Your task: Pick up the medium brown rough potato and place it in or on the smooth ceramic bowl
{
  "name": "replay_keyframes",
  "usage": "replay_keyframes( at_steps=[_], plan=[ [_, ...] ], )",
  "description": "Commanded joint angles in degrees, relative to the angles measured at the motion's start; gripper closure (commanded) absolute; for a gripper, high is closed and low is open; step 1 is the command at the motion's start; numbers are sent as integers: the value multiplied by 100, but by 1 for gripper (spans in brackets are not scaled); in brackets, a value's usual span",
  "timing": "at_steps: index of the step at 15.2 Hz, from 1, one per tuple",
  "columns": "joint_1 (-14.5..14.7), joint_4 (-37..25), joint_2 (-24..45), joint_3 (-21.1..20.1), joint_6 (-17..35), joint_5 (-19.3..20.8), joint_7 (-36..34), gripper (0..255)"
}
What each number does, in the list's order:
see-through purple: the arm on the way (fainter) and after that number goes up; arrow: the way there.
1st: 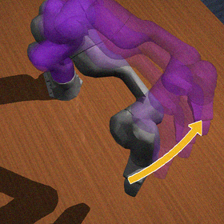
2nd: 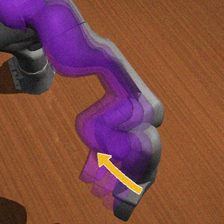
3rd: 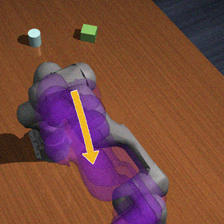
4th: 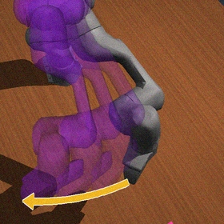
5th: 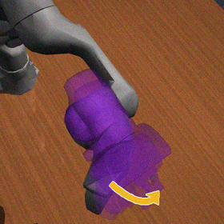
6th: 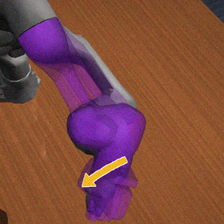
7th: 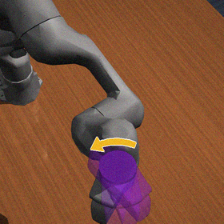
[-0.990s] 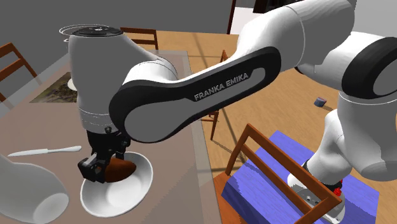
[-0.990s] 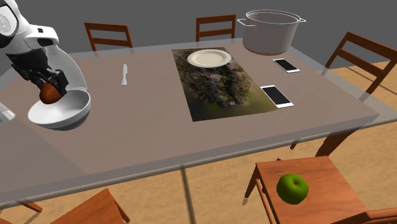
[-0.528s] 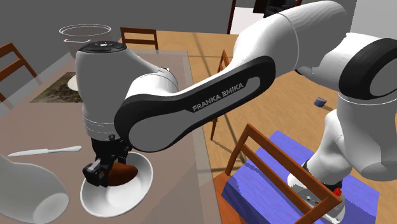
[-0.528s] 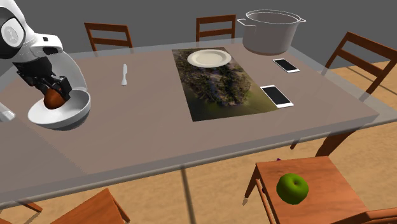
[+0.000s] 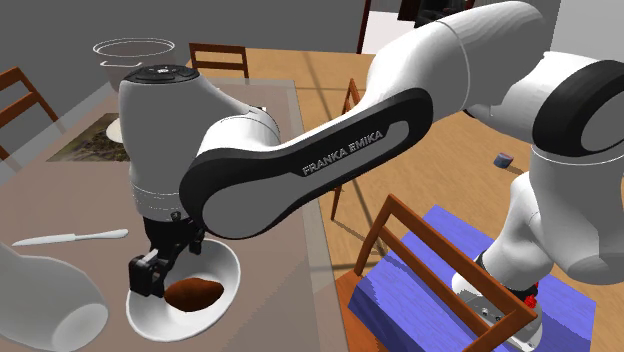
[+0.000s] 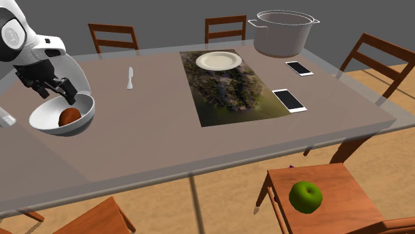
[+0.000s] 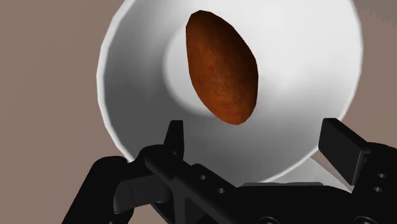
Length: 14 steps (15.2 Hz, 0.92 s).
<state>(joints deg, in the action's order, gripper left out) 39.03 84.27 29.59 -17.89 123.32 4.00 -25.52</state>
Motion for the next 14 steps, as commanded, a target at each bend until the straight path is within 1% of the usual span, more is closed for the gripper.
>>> replay_keyframes(
  at_steps=[1,2,6,14],
  plan=[
    [0,0,0,0,0,0,0,0],
    [0,0,0,0,0,0,0,0],
    [-79,-201,-340,-45,-534,-102,57,0],
    [-79,-201,-340,-45,-534,-102,57,0]
  ],
)
